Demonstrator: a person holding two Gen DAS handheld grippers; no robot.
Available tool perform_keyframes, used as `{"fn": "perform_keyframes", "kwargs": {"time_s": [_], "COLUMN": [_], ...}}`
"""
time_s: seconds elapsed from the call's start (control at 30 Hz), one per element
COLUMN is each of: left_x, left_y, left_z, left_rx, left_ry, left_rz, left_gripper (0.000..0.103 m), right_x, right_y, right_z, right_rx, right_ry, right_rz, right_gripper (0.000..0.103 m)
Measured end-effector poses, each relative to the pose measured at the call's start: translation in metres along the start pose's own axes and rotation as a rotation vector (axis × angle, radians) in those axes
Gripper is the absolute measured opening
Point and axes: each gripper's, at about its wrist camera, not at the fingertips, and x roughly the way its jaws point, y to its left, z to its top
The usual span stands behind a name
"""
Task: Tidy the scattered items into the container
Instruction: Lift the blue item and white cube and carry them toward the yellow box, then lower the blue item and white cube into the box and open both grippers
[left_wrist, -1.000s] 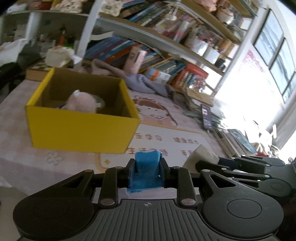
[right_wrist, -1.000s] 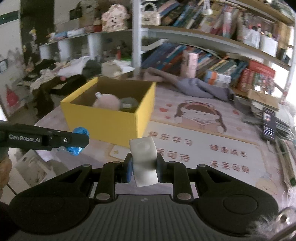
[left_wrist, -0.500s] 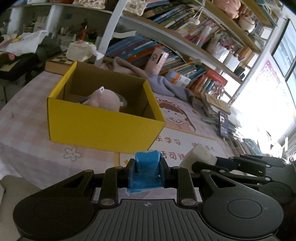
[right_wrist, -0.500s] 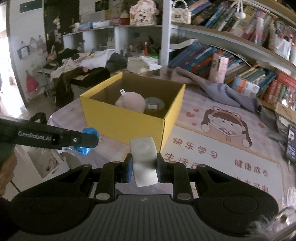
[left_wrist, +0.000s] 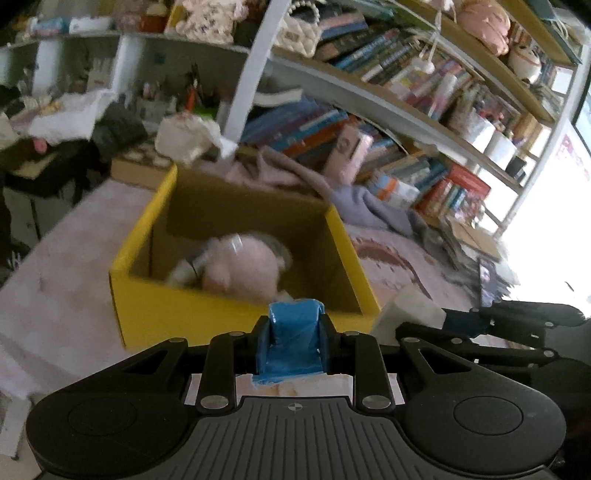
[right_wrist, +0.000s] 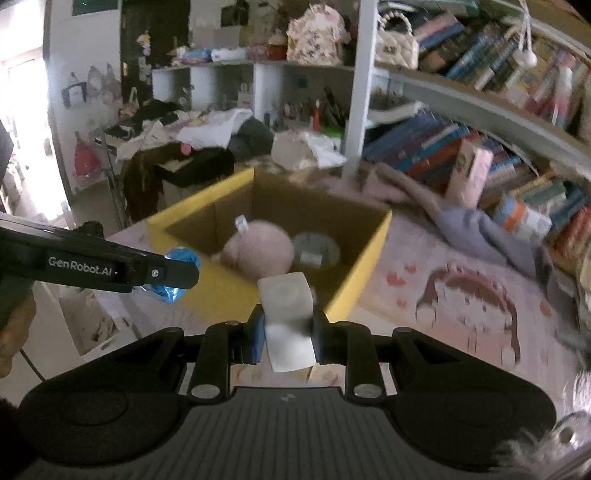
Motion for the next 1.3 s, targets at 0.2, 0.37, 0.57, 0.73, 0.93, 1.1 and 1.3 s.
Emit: {"fn": "perform_keyframes", "kwargs": {"time_s": [0.2, 0.37, 0.57, 0.73, 0.93, 1.1, 1.3], "left_x": [0.023, 0.053, 0.099, 0.130, 0.153, 0.157, 0.158], "left_y": [0.012, 0.020, 0.042, 0.058, 0.058, 0.058, 0.058], "left_z": [0.036, 0.060, 0.081, 0.087, 0.082, 0.083, 0.084], "left_rx": [-0.004, 0.033, 0.027, -0.007, -0.011, -0.002, 0.009], "left_ry": [-0.061, -0.067, -0.018, 0.059, 0.156, 0.191, 0.209], "left_rz": [0.054, 0.112, 0.186, 0.197, 0.181, 0.173, 0.172], "left_gripper": [0.025, 0.025, 0.025, 0.025, 0.025, 0.025, 0.027], "right_x": [0.031, 0.075, 0.145, 0.192, 0.224, 0.233, 0.232], "right_y": [-0.011, -0.025, -0.041, -0.040, -0.037, -0.038, -0.039], "right_z": [0.030, 0.055, 0.076, 0.086, 0.084, 0.076, 0.077], "right_rx": [-0.050, -0.078, -0.106, -0.179, -0.243, -0.227, -0.208], "right_ry": [-0.048, -0.036, 0.028, 0.115, 0.241, 0.292, 0.282], "right_rz": [0.047, 0.059, 0.035, 0.077, 0.097, 0.124, 0.121], "right_gripper": [0.023, 0.023, 0.023, 0.023, 0.023, 0.023, 0.024]}}
